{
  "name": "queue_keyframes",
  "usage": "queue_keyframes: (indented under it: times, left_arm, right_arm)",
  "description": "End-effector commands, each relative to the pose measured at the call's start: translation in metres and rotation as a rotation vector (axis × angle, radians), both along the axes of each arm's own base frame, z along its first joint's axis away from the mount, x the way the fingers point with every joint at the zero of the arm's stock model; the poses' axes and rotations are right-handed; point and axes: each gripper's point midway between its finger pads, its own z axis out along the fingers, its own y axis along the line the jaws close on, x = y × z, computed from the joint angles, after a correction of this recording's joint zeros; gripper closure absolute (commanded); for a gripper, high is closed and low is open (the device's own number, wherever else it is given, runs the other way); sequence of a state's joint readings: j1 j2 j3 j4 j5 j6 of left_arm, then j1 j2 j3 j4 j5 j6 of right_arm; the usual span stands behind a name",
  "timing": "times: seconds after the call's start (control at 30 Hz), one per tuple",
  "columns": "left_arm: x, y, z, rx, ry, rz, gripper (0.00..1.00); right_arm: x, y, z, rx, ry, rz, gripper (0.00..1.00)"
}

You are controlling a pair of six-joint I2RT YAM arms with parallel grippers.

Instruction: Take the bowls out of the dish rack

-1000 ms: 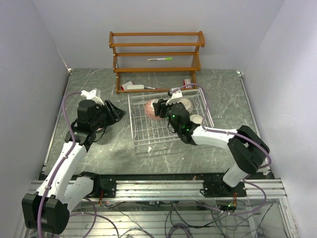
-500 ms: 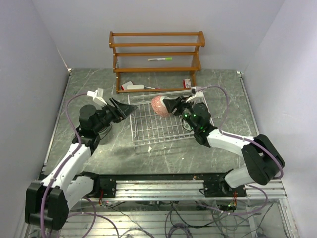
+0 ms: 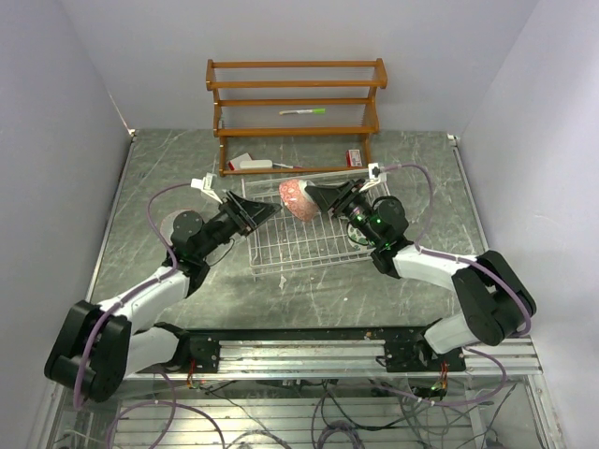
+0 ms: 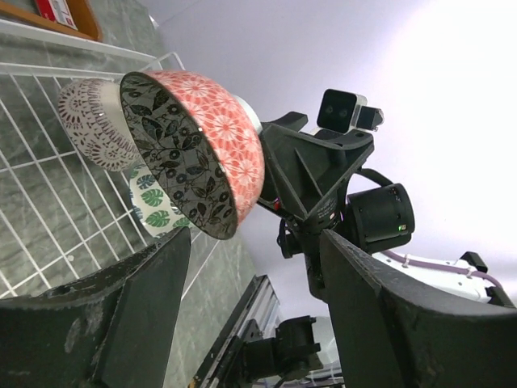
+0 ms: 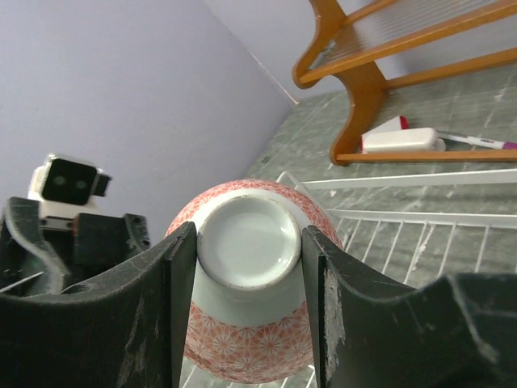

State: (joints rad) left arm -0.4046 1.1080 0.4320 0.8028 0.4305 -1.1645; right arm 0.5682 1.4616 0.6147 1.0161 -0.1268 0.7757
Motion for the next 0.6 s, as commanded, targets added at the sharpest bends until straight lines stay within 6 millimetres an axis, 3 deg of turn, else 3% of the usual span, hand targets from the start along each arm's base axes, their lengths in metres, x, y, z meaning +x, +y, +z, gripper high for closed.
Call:
queue_keyframes:
  times: [0.0,0.1,0.37,0.57]
  left_arm:
    - [0.001,-0.005,0.026,-0.093,-0.092,-0.002,0.24]
    - [0.002,-0.011,0.025,-0.097,-0.087,-0.011,0.27]
    - [0.003,-0.021,0.028,-0.142,-0.095,-0.027,0.46]
    - [0.004,-0.027,0.030,-0.186,-0.100,-0.048,0.49]
  right_arm:
    - [-0.008,0.002,0.033,0.108,-0.085,0.052,1.00]
    - [-0.009,0.001,0.035,0.111,-0.090,0.057,1.00]
    - [-0.010,0.004,0.030,0.132,-0.081,0.078,1.00]
    - [-0.012,0.007,0.026,0.153,-0.070,0.099,1.00]
